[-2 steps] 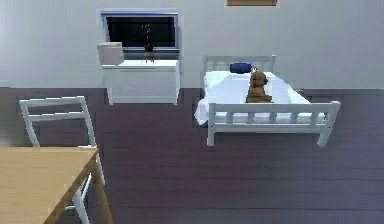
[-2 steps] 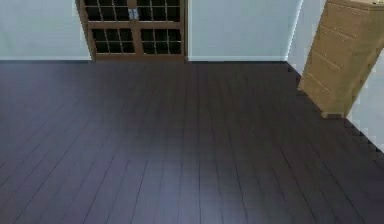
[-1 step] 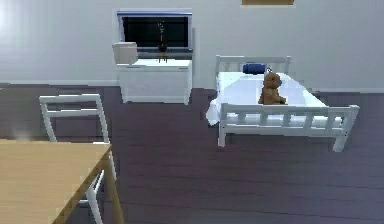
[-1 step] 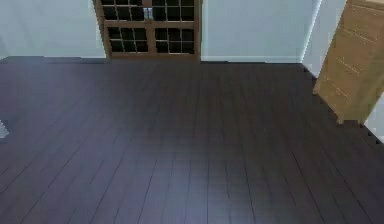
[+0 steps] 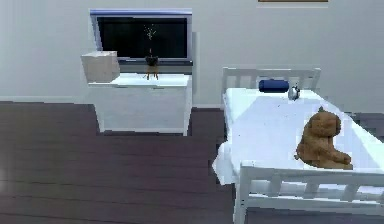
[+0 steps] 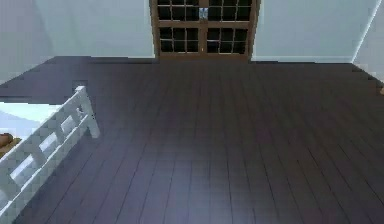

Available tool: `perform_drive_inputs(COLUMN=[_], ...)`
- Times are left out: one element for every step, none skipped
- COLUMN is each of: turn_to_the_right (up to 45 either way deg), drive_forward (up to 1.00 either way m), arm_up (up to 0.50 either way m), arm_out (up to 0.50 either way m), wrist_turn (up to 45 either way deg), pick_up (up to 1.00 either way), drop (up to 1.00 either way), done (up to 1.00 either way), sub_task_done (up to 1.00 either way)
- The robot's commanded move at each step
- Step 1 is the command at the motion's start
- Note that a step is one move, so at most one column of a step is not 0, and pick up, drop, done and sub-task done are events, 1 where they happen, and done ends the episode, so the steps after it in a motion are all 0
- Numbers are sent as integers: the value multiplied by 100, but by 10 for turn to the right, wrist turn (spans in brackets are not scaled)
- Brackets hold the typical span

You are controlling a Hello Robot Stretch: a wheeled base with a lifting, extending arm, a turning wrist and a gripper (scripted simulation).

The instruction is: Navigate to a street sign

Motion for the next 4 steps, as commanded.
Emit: perform_drive_inputs(turn_to_the_right=[0, -270, 0, -300], drive_forward=[20, 0, 100, 0], arm_up=[0, 0, 0, 0], arm_out=[0, 0, 0, 0], wrist_turn=[0, 0, 0, 0], pick_up=[0, 0, 0, 0], drop=[0, 0, 0, 0], done=[0, 0, 0, 0], sub_task_done=[0, 0, 0, 0])
